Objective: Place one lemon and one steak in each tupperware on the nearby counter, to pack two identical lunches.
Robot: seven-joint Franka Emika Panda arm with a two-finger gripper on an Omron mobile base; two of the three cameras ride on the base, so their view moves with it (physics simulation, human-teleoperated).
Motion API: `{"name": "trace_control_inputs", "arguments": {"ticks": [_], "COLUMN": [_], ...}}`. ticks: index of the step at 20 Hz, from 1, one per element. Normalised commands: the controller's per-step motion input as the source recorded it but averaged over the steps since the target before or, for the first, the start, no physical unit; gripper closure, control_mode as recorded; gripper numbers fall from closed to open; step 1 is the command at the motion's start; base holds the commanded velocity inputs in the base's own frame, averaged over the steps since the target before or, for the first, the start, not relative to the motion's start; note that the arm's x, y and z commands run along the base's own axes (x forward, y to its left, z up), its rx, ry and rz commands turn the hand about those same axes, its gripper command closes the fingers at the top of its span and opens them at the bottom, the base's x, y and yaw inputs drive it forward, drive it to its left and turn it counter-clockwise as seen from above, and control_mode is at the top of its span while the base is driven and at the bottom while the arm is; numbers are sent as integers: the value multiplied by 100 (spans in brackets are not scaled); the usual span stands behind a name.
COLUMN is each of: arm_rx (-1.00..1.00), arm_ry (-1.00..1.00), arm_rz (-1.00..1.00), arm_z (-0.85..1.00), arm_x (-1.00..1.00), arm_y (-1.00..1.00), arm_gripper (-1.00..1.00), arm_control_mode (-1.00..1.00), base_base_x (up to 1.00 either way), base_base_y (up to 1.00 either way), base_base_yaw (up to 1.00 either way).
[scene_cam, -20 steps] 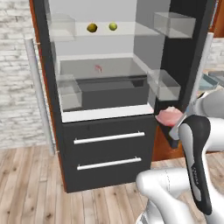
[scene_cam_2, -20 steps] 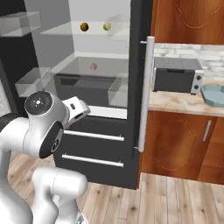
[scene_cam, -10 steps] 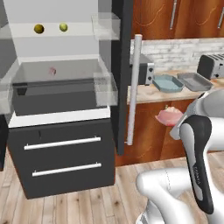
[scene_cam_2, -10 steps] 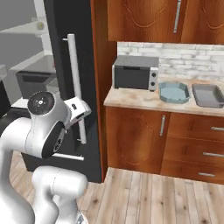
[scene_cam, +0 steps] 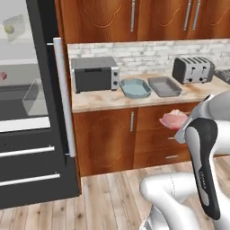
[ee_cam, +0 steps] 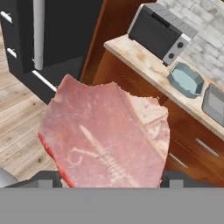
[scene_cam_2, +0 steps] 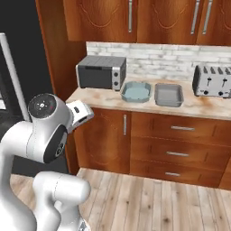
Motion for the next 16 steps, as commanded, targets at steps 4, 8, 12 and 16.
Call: {"name": "trace_control_inputs", "arguments": {"ticks": [4,8,12,16], "arm_rx": [0,0,0,0], "arm_ry": [0,0,0,0], "arm_rz": [0,0,0,0], "arm_z": [0,0,0,0], "arm_x": [0,0,0,0], "arm_y": [0,0,0,0], "arm_gripper": [100,100,100,100], "arm_control_mode": [100,100,100,100], "base_base_x": [66,100,100,87], "base_base_y": [-71,-4,0,-2], "base_base_yaw": [0,0,0,0]}}
